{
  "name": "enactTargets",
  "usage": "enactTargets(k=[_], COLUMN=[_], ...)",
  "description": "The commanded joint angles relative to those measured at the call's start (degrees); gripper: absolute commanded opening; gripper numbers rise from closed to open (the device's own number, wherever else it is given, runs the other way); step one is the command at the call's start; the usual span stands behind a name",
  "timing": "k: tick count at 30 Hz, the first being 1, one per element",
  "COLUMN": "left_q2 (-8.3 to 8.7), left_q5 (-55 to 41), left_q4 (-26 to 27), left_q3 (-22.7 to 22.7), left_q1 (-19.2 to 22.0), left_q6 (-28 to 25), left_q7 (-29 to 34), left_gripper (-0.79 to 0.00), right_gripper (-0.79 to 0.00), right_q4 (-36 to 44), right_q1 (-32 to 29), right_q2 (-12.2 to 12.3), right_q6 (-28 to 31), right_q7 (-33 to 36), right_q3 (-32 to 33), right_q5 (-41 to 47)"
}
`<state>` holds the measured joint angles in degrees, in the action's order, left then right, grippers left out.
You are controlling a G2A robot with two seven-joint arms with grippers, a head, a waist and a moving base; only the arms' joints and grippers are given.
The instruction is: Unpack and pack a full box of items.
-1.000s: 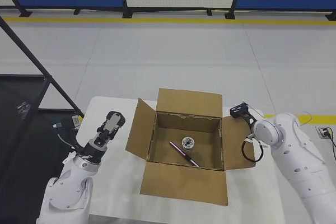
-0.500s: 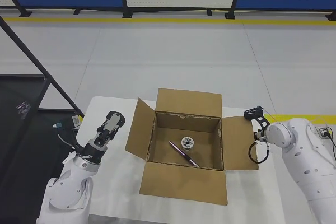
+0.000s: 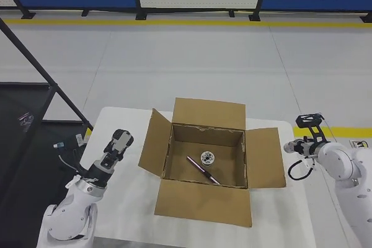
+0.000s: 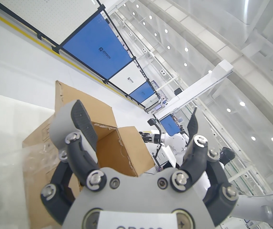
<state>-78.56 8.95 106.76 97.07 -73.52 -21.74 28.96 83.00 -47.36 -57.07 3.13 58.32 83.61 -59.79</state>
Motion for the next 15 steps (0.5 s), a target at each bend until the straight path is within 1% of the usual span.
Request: enactTargets(k=[1,4,6,9,12,13,15], left_q2=[0.39,0.91,1.21,1.29,1.48,1.52,1.59], left_q5=[1.9,3.7,5.2,5.4,8.9,10.2,11.6], left_q4=[1.3,2.5,2.7,2.7,2.9,2.9,2.8], left_q3=[0.9,1.0,0.9,-0.1,-1.4,-1.8,-2.7], left_q1=[-1.8,-3.8,-4.4,-4.6,-5.0,-5.1,-5.3], left_q6=[1.6,3.8,4.7,6.3,7.2,7.5,8.2], left_q7=[2.4,7.0,8.6,7.3,6.4,5.9,5.1], left_gripper=[0.000,0.000,0.000,0.000,0.000,-0.111,-0.413], right_gripper=[-0.785,-0.785,-0.785,-0.785,-0.785,-0.785,-0.785], right_q4=[1.7,3.9,5.4,7.2,7.5,7.3,6.8], right_q1=[-1.5,-3.7,-4.8,-5.9,-5.9,-5.8,-5.4], right_q2=[0.1,0.3,0.4,0.5,0.5,0.5,0.5], right_q6=[-0.5,-1.7,-2.2,-1.9,-1.2,-0.8,-0.2], right_q7=[-1.2,-3.7,-4.9,-5.2,-4.7,-4.7,-4.6], right_q3=[1.4,3.2,4.0,4.2,4.0,3.9,3.6], right_q5=[0.7,1.3,1.3,1.1,1.2,1.2,1.3])
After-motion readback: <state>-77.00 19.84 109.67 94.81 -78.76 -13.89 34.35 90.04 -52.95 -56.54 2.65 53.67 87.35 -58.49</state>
